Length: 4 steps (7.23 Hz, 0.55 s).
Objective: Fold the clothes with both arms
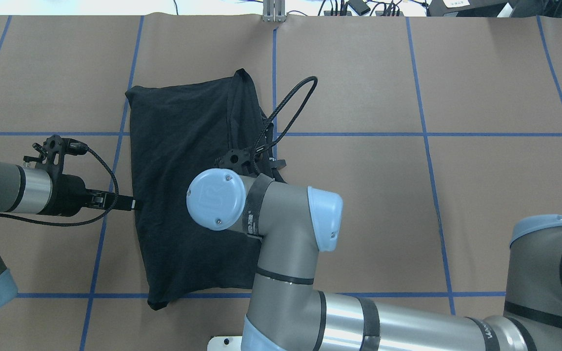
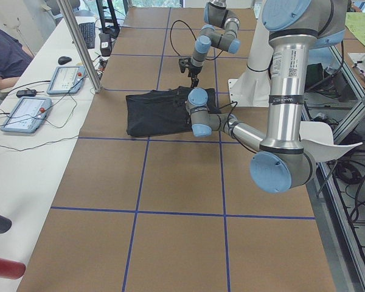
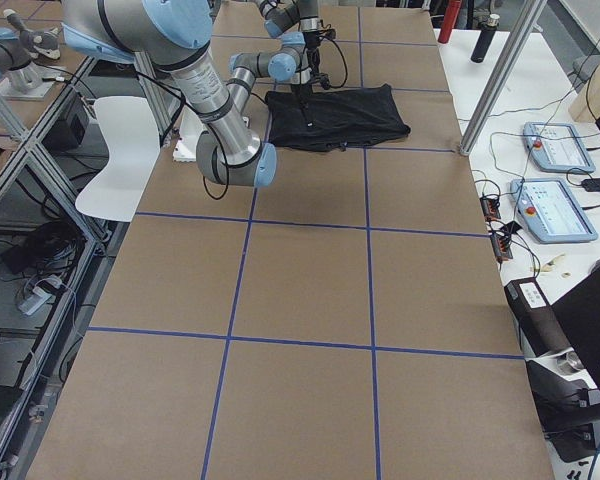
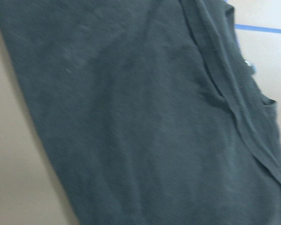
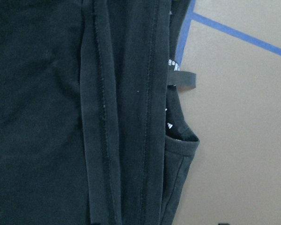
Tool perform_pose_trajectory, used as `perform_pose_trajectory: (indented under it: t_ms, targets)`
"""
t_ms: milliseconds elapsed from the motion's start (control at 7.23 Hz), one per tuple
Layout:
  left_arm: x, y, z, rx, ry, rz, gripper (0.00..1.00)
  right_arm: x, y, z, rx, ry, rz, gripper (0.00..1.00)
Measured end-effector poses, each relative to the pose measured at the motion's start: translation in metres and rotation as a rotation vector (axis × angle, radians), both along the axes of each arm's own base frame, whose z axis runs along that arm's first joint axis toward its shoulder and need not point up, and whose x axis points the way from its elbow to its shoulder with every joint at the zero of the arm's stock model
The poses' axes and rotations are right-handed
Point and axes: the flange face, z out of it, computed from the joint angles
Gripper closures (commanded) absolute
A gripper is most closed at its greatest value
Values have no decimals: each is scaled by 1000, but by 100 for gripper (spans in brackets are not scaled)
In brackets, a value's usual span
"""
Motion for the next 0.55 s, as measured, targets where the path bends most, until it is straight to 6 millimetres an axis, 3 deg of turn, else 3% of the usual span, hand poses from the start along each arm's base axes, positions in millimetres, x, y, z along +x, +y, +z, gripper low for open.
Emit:
perform_pose_trajectory:
  t_ms: [553]
  targets:
    - [0,-3,0,6,0,-3,0,-26,26,16,115,99,-239,22]
